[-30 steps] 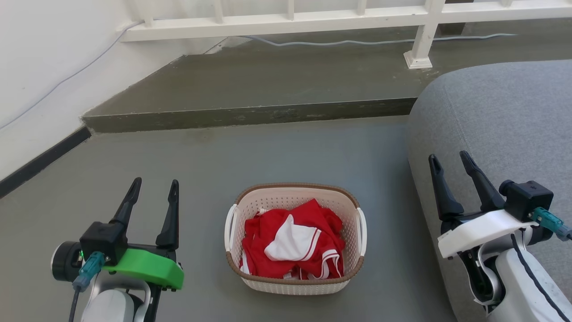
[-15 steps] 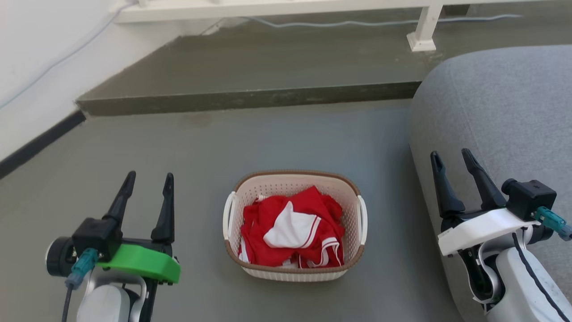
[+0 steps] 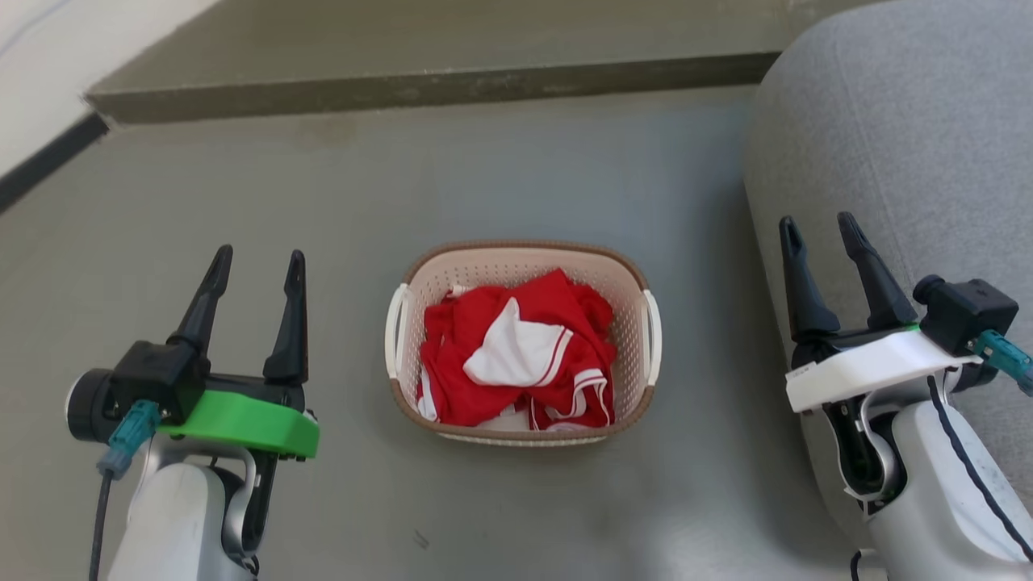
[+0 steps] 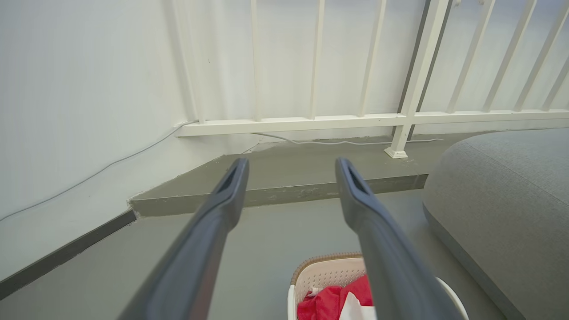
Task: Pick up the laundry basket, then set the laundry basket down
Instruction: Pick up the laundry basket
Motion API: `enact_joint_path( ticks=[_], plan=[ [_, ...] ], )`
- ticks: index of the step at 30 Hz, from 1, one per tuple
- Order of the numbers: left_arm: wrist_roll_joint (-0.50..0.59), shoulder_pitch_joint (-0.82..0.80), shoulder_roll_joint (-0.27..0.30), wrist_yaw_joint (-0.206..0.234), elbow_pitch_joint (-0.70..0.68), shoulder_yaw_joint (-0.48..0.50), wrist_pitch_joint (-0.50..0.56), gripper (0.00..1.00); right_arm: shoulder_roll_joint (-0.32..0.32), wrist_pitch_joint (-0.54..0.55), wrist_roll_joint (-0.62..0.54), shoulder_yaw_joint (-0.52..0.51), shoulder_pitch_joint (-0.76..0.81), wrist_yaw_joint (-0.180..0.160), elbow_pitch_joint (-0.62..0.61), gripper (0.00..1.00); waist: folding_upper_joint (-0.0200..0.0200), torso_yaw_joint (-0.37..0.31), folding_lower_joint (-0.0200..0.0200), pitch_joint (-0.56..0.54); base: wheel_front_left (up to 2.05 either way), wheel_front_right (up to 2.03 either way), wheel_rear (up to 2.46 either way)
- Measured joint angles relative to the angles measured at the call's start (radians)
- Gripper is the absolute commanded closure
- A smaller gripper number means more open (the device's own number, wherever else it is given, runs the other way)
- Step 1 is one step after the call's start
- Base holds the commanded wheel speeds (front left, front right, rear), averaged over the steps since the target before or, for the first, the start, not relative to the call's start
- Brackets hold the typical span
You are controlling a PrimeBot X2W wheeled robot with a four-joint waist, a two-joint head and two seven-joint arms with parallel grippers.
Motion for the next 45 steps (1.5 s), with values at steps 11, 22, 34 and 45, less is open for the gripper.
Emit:
enact_joint_path(
  ticks=[11, 22, 34, 45],
  plan=[
    [0.0, -0.094, 0.012, -0.008, 0.021, -0.005, 0.0, 0.0, 0.009, 0.0, -0.014, 0.0, -0.07, 0.006, 0.019, 0.0, 0.0, -0.014, 0.0001, 0.138, 0.0, 0.0, 0.0],
    [-0.023, -0.2, 0.032, -0.009, 0.109, -0.022, 0.0, 0.0, 0.032, -0.002, -0.014, 0.001, -0.169, 0.009, 0.11, 0.0, 0.0, -0.027, 0.0001, 0.276, 0.0, 0.0, 0.0],
    [-0.061, -0.324, 0.056, -0.01, 0.219, -0.077, 0.0, 0.0, 0.051, -0.004, -0.005, 0.014, -0.289, 0.015, 0.231, 0.0, 0.0, -0.037, 0.0001, 0.419, 0.0, 0.0, 0.0],
    [-0.119, -0.485, 0.074, -0.01, 0.364, -0.159, 0.0, 0.0, 0.06, -0.004, -0.004, 0.042, -0.448, 0.019, 0.375, 0.0, 0.0, -0.031, 0.0001, 0.562, 0.0, 0.0, 0.0]
  ],
)
